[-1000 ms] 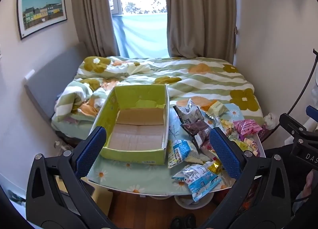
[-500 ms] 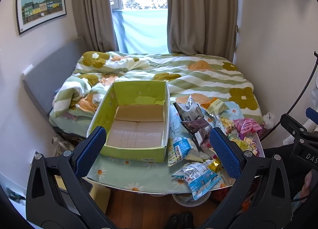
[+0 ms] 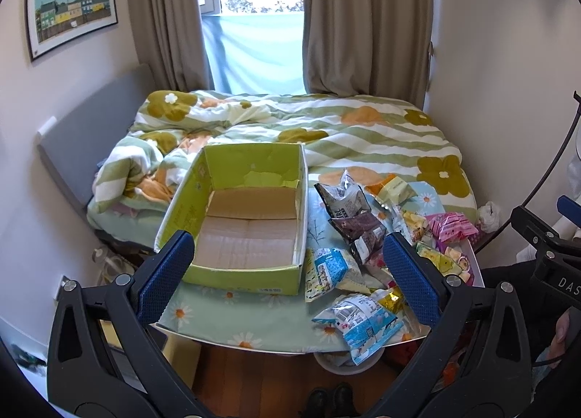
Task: Organize snacks
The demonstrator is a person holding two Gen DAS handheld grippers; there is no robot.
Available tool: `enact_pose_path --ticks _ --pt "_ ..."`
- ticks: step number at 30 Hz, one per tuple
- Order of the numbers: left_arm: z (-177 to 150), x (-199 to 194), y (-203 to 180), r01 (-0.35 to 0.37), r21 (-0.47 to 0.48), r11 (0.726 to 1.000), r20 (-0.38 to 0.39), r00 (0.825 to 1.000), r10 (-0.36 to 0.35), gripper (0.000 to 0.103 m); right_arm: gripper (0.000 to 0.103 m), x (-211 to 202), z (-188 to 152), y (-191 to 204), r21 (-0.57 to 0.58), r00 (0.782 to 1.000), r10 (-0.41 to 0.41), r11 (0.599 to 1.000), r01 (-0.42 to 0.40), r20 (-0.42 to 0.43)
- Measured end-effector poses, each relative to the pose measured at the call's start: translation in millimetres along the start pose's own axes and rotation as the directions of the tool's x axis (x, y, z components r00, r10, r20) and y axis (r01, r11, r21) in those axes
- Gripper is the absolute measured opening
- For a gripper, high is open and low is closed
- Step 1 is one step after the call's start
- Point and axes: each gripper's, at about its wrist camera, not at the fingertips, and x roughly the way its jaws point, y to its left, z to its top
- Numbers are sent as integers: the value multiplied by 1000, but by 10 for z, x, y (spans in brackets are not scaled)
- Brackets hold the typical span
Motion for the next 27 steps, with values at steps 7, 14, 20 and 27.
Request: enact_pose_path --ticks 7,14,20,27 --pt "-6 25 -21 0 4 1000 -4 1000 0 102 103 2 -2 -6 2 1000 2 1000 -2 -2" --pt "-15 37 -41 3 6 1000 -13 1000 -3 102 103 3 -2 -3 4 1000 0 1000 0 -3" --pt "-15 36 -63 3 6 1000 -17 1000 -3 102 103 3 11 -6 3 1000 2 1000 -2 -6" --pt "-15 42 -81 4 7 1000 -16 1000 -4 102 103 -5 18 -12 3 1000 2 1000 -2 -6"
